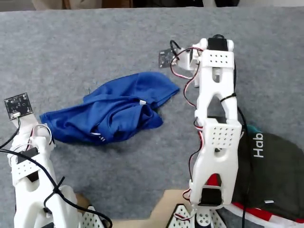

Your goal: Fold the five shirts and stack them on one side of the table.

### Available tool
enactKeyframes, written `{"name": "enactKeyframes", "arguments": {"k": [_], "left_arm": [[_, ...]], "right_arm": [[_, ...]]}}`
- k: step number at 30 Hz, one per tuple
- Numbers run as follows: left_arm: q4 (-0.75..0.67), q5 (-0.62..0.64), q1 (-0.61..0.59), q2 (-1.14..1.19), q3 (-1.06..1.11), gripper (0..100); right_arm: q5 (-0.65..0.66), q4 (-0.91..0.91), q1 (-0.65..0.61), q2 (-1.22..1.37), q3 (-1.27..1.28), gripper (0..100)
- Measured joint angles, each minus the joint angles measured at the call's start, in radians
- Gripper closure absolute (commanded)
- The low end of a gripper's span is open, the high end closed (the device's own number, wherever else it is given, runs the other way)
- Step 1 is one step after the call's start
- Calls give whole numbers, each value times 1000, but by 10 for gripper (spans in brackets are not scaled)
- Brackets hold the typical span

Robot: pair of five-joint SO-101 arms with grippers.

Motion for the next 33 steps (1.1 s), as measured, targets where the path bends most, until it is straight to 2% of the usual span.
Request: {"name": "enactKeyframes", "arguments": {"k": [7,13,33], "left_arm": [[0,3,0,0,0,981],[-6,3,0,0,0,981],[-6,3,0,0,0,981]], "right_arm": [[69,3,-44,17,0,737],[81,-44,-101,114,0,764],[78,-127,-100,207,0,800]]}}
